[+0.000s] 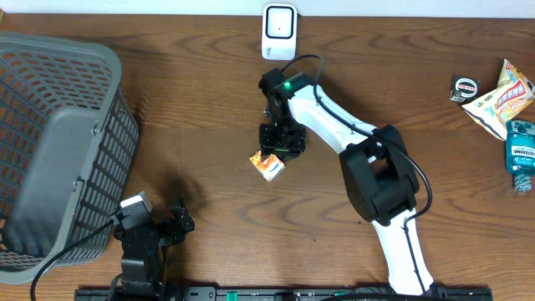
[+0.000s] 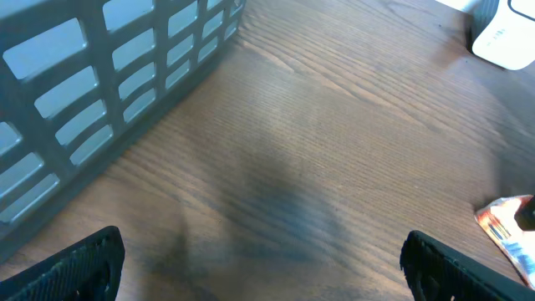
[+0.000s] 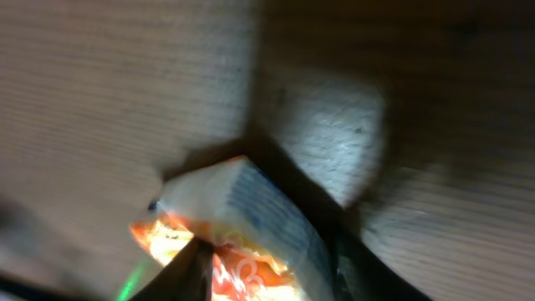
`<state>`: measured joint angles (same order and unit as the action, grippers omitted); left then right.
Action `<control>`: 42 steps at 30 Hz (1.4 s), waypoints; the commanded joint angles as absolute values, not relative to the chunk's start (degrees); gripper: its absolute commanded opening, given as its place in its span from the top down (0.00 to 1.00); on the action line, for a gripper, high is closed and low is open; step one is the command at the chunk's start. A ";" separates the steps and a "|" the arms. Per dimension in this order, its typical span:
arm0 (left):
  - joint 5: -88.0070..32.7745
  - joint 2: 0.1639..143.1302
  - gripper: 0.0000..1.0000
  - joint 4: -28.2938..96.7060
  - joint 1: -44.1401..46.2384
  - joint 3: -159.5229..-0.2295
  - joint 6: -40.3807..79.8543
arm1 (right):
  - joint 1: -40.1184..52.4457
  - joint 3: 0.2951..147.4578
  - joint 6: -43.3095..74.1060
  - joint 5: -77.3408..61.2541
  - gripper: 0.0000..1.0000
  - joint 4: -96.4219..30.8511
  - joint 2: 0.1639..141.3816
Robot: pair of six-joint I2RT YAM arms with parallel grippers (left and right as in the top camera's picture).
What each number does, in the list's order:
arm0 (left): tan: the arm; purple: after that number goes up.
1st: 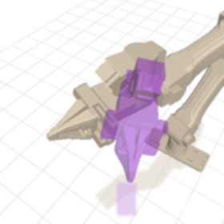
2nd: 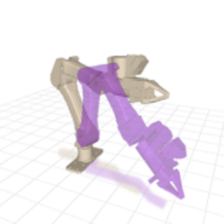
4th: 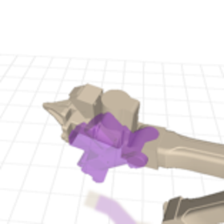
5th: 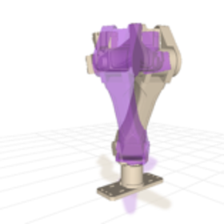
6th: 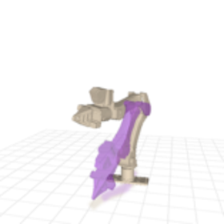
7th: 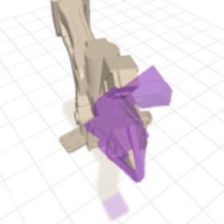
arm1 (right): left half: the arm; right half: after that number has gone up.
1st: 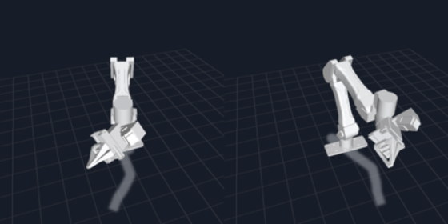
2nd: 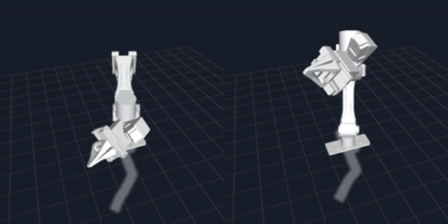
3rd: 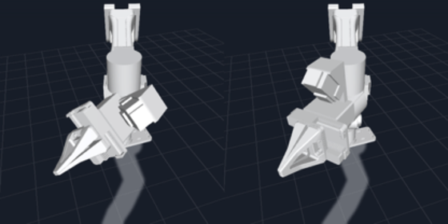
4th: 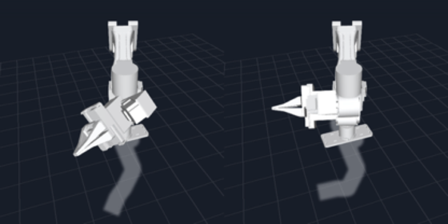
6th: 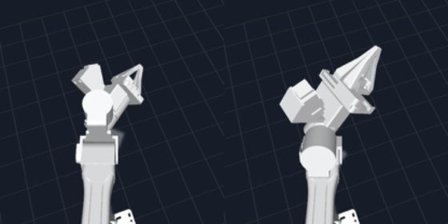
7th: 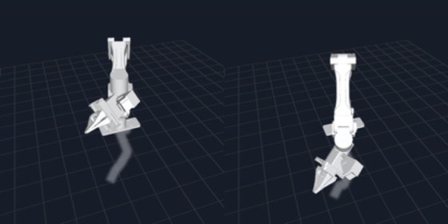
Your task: Scan the item barcode
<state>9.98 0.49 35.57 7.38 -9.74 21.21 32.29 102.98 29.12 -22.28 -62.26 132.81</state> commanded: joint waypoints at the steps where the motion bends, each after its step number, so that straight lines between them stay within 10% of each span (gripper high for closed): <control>1: 10.57 0.23 0.02 36.01 7.31 -9.13 21.76 | 31.90 97.49 30.96 -23.05 0.81 -60.47 133.78; 3: 10.57 0.23 0.02 36.01 7.31 -9.13 21.74 | 31.68 96.77 31.27 -23.09 0.97 -60.77 133.78; 8: 10.57 0.23 0.02 36.01 7.31 -9.13 21.74 | 29.26 99.24 26.37 -27.70 0.99 -66.89 132.64; 17: 10.57 0.23 0.02 36.01 7.31 -9.13 21.76 | 19.46 105.08 -24.51 -69.38 0.99 -90.94 131.81; 42: 10.55 0.23 0.02 36.01 7.31 -9.13 21.74 | 20.88 104.84 -11.29 -89.49 0.99 -97.51 131.79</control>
